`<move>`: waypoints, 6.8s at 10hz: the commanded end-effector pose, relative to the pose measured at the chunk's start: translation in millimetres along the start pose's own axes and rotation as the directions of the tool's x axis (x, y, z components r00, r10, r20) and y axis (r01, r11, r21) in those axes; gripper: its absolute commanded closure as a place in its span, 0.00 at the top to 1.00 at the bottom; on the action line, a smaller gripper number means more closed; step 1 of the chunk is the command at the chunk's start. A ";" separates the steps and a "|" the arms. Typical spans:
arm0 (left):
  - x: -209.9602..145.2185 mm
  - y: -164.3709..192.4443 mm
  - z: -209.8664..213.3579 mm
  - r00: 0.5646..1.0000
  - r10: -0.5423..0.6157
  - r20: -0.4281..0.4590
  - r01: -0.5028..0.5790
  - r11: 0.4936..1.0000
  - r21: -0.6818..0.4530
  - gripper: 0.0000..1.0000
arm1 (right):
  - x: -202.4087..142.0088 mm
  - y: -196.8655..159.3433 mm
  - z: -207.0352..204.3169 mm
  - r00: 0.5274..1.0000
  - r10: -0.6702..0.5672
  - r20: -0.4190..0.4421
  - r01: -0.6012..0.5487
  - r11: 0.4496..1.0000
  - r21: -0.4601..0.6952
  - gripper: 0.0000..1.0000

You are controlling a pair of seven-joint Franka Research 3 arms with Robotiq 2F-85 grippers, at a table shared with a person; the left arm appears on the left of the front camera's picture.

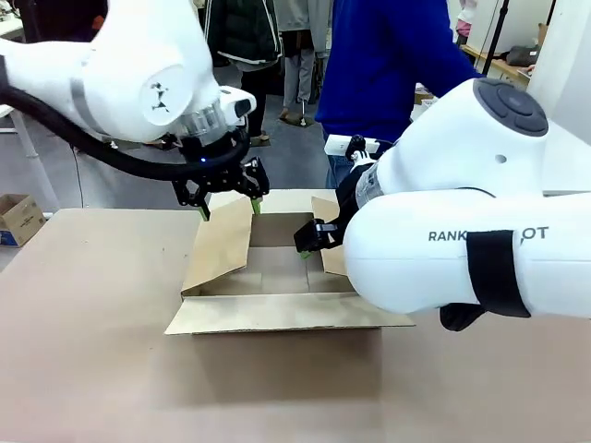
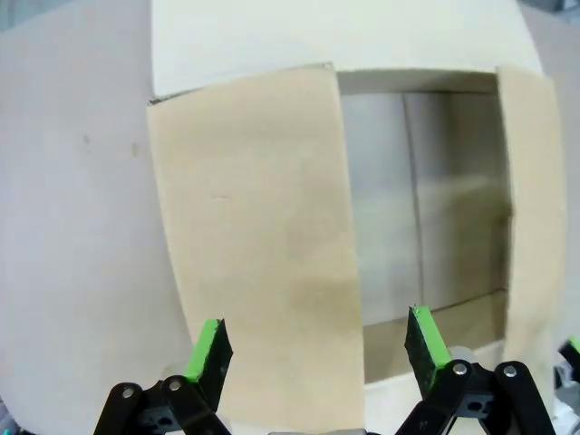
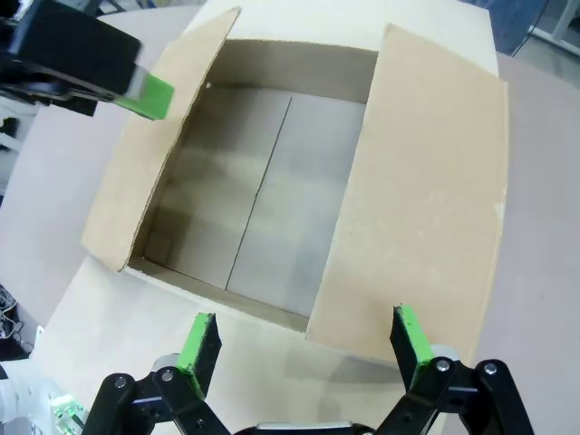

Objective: Pack the gift set into the box.
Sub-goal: Place both hands on the side flaps of the Package Box and spread them outward.

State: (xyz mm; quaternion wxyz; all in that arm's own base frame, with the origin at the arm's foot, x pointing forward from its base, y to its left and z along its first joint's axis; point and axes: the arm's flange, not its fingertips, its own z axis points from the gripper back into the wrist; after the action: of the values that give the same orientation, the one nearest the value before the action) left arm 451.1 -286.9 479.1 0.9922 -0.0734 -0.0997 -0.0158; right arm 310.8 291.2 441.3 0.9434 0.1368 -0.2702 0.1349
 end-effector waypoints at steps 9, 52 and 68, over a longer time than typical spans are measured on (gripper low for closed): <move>14.5 -38.4 -66.9 0.998 -0.064 -0.018 0.066 0.948 0.311 1.00 | 1.5 -1.3 0.2 1.000 0.015 -0.003 -0.015 1.000 0.017 1.00; 42.0 271.5 -39.5 0.894 0.055 -0.445 -0.217 0.922 -0.320 1.00 | 121.3 58.6 -77.7 0.888 -0.277 -0.367 0.092 0.888 -0.450 1.00; 42.0 271.5 -39.5 0.894 0.055 -0.445 -0.217 0.922 -0.320 1.00 | 95.8 -43.9 -16.6 0.931 -0.360 -0.055 0.245 0.730 -0.638 1.00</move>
State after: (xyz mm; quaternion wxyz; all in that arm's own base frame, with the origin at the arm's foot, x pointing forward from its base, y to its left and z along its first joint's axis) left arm 513.8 -24.4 409.1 0.9552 -0.2640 0.1329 0.0168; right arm 421.3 292.5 472.4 0.9642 -0.1722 -0.1818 -0.0876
